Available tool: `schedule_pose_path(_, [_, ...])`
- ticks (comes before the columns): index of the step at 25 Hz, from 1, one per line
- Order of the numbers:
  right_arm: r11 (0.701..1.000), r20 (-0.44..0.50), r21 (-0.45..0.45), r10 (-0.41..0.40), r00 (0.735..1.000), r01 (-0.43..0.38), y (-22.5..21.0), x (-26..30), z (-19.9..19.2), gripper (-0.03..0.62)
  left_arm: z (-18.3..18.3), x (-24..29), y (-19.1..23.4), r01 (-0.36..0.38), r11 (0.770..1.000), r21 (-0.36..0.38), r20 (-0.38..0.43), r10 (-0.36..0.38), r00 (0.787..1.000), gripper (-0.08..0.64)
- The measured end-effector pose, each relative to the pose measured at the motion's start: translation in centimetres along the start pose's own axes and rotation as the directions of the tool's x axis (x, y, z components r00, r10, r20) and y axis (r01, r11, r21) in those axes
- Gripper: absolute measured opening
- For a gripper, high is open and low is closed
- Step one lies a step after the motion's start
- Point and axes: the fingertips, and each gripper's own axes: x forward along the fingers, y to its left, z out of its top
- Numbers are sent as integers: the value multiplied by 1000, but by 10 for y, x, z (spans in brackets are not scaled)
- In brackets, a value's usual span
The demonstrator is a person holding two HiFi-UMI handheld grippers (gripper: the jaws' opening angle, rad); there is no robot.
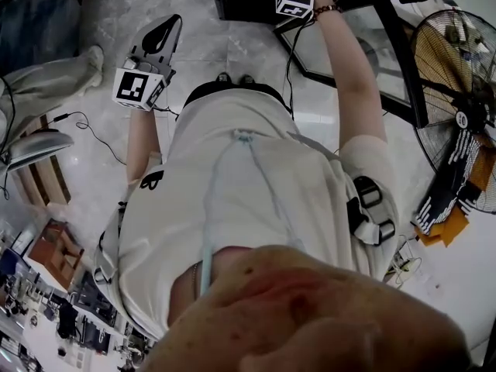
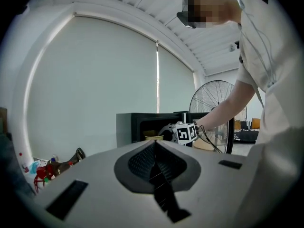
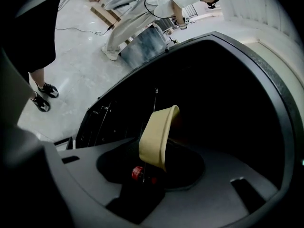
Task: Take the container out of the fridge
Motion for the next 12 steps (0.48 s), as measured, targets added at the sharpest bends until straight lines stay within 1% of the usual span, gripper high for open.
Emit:
schedule_pose_path(4, [1000, 13, -14, -5, 1000, 5, 4, -12, 5, 158, -1, 1, 1, 1, 1000, -4, 6, -1, 1000, 8])
schedule_pose_path(12, [1000, 35, -1, -19, 999, 19, 12, -47, 12, 158, 6, 13, -14, 55, 998, 7, 21, -55, 998, 8])
